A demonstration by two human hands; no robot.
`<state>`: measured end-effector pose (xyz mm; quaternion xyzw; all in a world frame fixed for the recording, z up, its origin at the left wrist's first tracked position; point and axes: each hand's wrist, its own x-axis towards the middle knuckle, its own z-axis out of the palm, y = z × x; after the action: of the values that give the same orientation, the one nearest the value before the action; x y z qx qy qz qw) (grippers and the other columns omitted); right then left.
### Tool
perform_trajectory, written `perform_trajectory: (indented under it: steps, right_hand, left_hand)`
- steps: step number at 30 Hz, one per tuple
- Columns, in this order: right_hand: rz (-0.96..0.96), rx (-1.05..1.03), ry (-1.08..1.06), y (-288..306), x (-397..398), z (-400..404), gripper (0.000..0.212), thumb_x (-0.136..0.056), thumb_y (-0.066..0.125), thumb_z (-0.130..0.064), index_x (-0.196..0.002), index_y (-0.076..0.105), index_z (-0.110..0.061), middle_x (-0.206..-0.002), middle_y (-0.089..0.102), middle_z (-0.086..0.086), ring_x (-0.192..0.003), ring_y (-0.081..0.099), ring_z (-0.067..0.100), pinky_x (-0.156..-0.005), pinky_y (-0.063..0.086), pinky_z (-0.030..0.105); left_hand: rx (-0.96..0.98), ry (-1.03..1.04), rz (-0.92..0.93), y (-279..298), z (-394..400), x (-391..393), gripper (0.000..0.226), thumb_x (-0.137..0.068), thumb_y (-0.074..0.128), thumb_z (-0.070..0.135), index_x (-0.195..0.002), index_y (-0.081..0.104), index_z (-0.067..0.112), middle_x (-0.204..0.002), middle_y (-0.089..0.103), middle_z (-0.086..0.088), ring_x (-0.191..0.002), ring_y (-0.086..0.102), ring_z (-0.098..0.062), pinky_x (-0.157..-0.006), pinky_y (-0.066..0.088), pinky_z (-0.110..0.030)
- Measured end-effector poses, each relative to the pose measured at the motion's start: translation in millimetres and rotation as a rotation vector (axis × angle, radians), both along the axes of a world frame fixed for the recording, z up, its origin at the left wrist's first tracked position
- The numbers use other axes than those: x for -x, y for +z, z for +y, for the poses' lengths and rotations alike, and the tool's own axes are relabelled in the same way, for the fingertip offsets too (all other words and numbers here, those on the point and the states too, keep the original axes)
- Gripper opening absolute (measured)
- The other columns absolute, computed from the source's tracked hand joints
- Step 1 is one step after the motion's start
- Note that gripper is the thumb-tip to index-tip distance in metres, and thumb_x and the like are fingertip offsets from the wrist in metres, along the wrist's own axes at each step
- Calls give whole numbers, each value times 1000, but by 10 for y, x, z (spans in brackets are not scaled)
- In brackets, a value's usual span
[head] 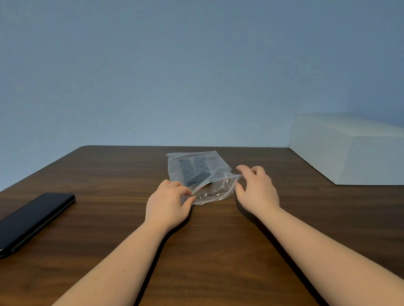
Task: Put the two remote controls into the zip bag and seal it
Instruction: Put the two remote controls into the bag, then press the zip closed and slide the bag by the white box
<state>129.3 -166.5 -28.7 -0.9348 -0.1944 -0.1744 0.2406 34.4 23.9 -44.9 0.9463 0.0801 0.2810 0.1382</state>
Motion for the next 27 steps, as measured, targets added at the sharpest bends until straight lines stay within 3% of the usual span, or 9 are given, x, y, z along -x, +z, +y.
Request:
perform_trajectory:
  steps: [4,9,12,16,19,23,27]
  right_hand:
    - [212,-102,91,-2,-91,51,34,-95,51,-28,-128,56,-26,-131,60,2,-117,55,23,-95,47,36]
    - [129,-105,63,27,-50,118,25,-95,52,-21,-113,69,-17,-113,70,3,-105,61,21,-91,48,33]
    - [76,-126,44,38,-52,91,29,-95,48,-20,-120,63,-20,-118,67,3,-105,61,21,-87,51,34]
    - [150,-149,47,81,-96,97,40,-94,50,-18,-133,49,-19,-133,57,6,-118,55,26,-93,49,39]
    - [169,-123,38,95,-124,190,28,-94,51,-19,-120,62,-16,-117,66,6,-104,61,24,-87,51,35]
    - [28,-110,-20,99,-80,186,22,-94,49,-14,-105,68,-13,-96,69,5,-88,63,22,-79,56,35]
    - [-103,66,9,122,-25,7,25,-96,47,-25,-91,68,-12,-81,65,3,-75,61,19,-69,56,35]
  left_hand:
    - [8,-27,39,15,-6,22,21,-89,51,30,-102,67,26,-104,65,6,-98,54,-16,-72,51,-34]
    - [121,-72,-3,24,9,15,21,-89,52,19,-102,68,21,-105,67,3,-100,58,-18,-81,50,-33]
    - [118,-79,-17,32,3,30,21,-89,52,18,-100,69,21,-102,68,3,-97,59,-18,-80,50,-33]
    - [67,-64,-20,21,0,48,20,-88,51,21,-96,69,26,-99,69,9,-96,59,-15,-74,52,-33]
    - [73,-59,-30,18,6,46,20,-89,50,22,-97,68,28,-100,69,10,-97,59,-13,-72,50,-30]
    - [93,-36,-41,24,-1,41,20,-91,47,27,-97,67,28,-100,68,9,-96,59,-14,-70,47,-28]
    - [101,-9,-30,34,-5,46,20,-91,46,26,-95,66,25,-97,68,7,-94,60,-18,-72,50,-33]
